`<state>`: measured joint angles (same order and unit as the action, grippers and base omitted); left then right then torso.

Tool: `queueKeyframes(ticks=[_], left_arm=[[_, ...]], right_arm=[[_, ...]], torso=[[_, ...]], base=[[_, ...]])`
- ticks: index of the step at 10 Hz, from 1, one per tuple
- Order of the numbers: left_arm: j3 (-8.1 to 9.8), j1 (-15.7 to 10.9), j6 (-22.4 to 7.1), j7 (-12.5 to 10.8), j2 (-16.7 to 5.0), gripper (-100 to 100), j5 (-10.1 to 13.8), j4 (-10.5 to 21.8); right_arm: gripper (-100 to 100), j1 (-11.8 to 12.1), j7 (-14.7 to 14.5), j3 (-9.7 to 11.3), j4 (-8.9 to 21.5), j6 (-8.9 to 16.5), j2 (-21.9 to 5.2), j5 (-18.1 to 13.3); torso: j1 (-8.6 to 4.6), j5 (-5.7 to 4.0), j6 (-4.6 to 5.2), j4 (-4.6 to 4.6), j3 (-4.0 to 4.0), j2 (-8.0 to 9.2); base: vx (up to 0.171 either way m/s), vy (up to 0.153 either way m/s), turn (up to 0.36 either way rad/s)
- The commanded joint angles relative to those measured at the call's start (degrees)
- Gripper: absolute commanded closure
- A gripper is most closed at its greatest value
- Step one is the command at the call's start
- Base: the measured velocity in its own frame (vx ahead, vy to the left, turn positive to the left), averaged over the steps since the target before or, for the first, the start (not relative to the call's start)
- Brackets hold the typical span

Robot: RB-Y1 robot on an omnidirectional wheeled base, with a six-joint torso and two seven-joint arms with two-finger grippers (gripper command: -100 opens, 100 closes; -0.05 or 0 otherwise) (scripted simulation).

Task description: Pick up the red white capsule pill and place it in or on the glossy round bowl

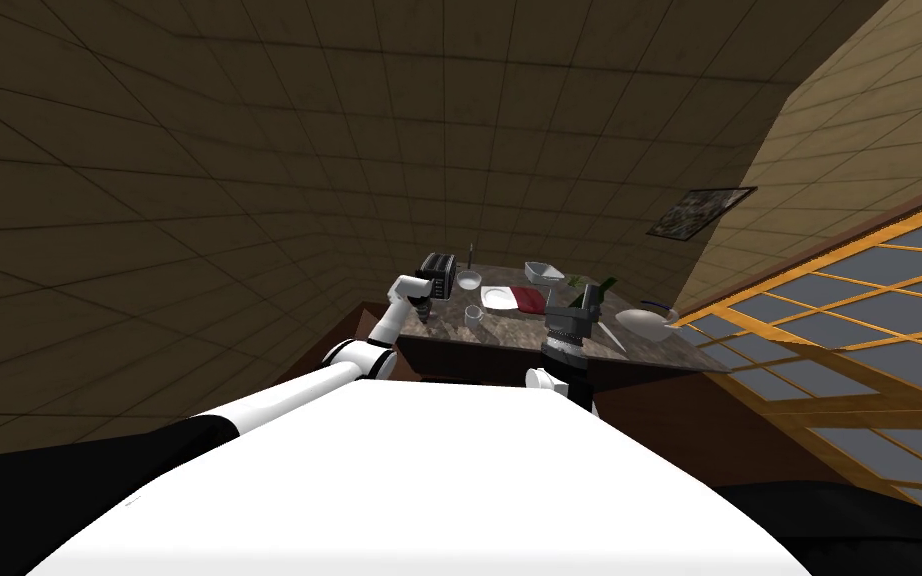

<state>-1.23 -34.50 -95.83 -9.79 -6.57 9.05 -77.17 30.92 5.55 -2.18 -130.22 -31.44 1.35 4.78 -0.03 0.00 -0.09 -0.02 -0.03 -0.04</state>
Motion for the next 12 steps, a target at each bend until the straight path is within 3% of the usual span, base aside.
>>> queueKeyframes(ticks=[1,2,3,7,8,9,11,12], left_arm=[[-0.03,0.4,1.6,0.3,0.1,-100,-0.1,1.1],[-0.04,0.2,1.0,0.1,0.1,-100,-0.1,0.8],[-0.05,0.3,1.2,0.1,0.1,100,-0.1,0.8],[-0.06,0.3,1.2,0.2,0.1,100,-0.1,0.8],[-0.06,0.3,1.2,0.2,0.1,0,-0.1,0.8],[0.04,-0.2,-0.6,-0.1,-0.1,100,0.1,-0.6],[0.09,-0.3,-0.8,0.0,-0.1,100,0.2,-0.7],[0.11,-0.4,-1.0,0.0,-0.2,0,0.2,-0.8]], right_arm=[[0,0.0,0.0,0.0,0.0,0.0,0.0,0.0],[0,0.0,0.0,0.0,0.0,0.0,0.0,0.0],[0,0.0,0.0,0.0,0.0,0.0,0.0,0.0],[0,0.0,0.0,0.0,0.0,0.0,0.0,0.0],[0,0.0,0.0,0.0,0.0,0.0,0.0,0.0],[0,0.0,0.0,0.0,0.0,0.0,0.0,0.0],[0,0.0,0.0,0.0,0.0,0.0,0.0,0.0],[0,0.0,0.0,0.0,0.0,0.0,0.0,0.0]], torso=[[0.00,0.00,0.00,0.00,0.00,0.00],[0.00,0.00,0.00,0.00,0.00,-0.01],[0.01,0.00,0.00,0.01,0.01,0.02],[0.02,0.01,-0.01,0.00,0.00,0.01],[0.02,0.01,-0.01,0.00,0.00,0.01],[0.02,0.01,-0.01,0.00,0.01,0.01],[0.04,0.00,-0.02,0.03,0.06,0.09],[0.03,0.01,-0.02,0.02,0.04,0.07]], base=[[0.014,-0.004,-0.010],[0.006,-0.002,-0.001],[0.000,0.000,0.000],[0.000,0.000,0.000],[0.000,0.000,0.000],[-0.010,0.003,0.015],[-0.010,0.004,0.010],[0.000,0.000,0.000]])
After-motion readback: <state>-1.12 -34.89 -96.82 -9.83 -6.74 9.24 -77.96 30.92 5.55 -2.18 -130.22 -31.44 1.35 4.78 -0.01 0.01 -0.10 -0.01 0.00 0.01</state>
